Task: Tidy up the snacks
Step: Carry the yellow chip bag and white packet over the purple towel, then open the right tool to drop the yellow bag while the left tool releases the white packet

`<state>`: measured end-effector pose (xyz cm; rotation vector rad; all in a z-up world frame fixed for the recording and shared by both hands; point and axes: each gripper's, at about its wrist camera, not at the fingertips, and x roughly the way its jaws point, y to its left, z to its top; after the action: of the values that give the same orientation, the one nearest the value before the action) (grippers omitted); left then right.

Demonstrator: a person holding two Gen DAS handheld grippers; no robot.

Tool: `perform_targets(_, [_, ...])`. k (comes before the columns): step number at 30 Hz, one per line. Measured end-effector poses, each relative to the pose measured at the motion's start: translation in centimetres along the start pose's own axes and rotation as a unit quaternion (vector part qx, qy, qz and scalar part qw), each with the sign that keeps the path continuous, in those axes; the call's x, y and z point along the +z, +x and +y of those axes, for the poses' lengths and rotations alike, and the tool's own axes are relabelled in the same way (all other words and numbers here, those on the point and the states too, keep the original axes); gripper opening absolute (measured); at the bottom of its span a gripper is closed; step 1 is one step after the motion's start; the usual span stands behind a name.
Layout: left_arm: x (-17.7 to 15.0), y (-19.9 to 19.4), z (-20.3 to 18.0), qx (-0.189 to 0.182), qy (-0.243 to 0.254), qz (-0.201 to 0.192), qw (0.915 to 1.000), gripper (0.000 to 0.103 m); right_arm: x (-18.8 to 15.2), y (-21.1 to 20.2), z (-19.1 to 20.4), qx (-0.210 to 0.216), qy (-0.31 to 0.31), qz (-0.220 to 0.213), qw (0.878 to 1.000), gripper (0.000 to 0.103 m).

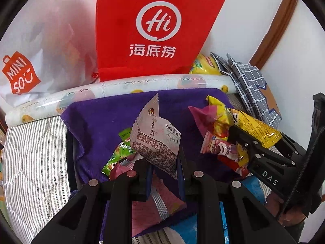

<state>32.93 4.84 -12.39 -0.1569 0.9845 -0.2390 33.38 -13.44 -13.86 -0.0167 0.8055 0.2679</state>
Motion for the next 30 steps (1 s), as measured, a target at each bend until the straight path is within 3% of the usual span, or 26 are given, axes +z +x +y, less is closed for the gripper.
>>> perform_targets(16, [0.0, 0.6, 0.5, 0.004, -0.007, 0.006, 1.0000, 0.021, 0.1, 0.0, -0.3, 0.000, 0.010, 0.004, 1.000, 0.050])
perform_targets(21, [0.0, 0.5, 0.3, 0.002, -0.004, 0.005, 1.0000, 0.022, 0.2, -0.3, 0.0, 0.001, 0.003, -0.001, 1.000, 0.065])
perform_targets(24, [0.1, 0.3, 0.2, -0.001, -0.002, 0.004, 1.0000, 0.029, 0.3, -0.7, 0.1, 0.004, 0.001, -0.011, 1.000, 0.071])
perform_targets(26, [0.1, -0.1, 0.0, -0.005, 0.000, -0.001, 1.0000, 0.041, 0.4, -1.0, 0.1, 0.007, 0.003, -0.018, 1.000, 0.073])
perform_targets(28, [0.2, -0.8, -0.3, 0.002, 0.004, -0.022, 0.9998, 0.063, 0.5, -1.3, 0.0, 0.015, 0.008, -0.025, 1.000, 0.074])
perform_targets(30, [0.2, -1.9, -0.9, 0.020, 0.017, -0.055, 0.9982, 0.069, 0.7, -1.7, -0.3, 0.026, 0.017, -0.033, 0.999, 0.075])
